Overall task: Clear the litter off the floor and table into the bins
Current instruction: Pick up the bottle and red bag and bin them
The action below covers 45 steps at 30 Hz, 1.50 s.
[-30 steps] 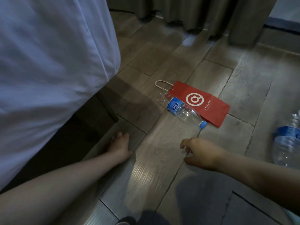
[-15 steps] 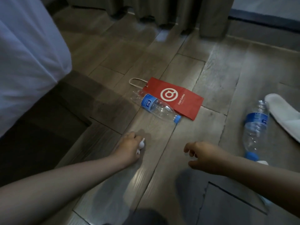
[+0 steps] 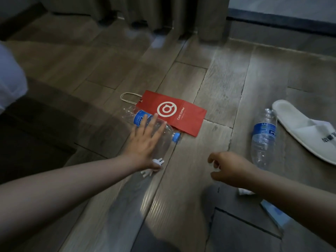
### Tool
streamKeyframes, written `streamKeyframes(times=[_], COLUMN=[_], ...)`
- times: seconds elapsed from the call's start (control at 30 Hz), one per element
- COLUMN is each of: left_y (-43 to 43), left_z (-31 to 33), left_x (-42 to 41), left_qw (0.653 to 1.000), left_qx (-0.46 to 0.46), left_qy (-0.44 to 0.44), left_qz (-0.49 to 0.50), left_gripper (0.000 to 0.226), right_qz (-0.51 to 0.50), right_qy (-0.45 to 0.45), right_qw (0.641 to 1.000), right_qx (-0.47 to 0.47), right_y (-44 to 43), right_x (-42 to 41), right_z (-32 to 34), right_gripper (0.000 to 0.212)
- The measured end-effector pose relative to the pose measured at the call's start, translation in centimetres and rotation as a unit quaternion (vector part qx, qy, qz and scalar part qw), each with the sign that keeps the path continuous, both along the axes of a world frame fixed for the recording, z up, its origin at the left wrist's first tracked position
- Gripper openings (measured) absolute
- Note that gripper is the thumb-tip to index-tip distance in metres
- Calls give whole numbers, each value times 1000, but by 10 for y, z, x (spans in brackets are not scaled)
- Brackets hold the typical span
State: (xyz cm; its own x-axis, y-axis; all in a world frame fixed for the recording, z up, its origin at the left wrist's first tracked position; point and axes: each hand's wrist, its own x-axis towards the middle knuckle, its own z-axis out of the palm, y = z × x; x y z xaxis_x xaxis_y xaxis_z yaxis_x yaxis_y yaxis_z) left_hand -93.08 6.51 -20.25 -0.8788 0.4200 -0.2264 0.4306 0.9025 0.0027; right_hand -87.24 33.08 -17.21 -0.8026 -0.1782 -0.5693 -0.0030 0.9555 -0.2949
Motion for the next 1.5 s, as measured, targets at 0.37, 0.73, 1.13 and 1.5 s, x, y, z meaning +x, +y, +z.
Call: streamKeyframes(times=[0.37, 0.73, 1.13, 1.5], left_y=[3, -3, -43, -65], left_z=[-11, 8, 9, -9], left_x=[-29, -23, -12, 1], left_qw=[995, 996, 979, 950], left_qx=[-91, -21, 70, 148], left_qy=[-23, -28, -58, -94], left_qz=[-20, 77, 184, 259], left_gripper=[147, 75, 69, 59], right_qz=[-10, 0, 93, 200], right_qy=[-7, -5, 30, 113], right_qw=[1000, 1000, 995, 969], right_qx=[9, 10, -9, -92], right_y=[8, 8, -38, -112], right_x=[4, 1, -7, -33], right_z=[-16, -15, -14, -34], right_gripper=[45, 43, 45, 48])
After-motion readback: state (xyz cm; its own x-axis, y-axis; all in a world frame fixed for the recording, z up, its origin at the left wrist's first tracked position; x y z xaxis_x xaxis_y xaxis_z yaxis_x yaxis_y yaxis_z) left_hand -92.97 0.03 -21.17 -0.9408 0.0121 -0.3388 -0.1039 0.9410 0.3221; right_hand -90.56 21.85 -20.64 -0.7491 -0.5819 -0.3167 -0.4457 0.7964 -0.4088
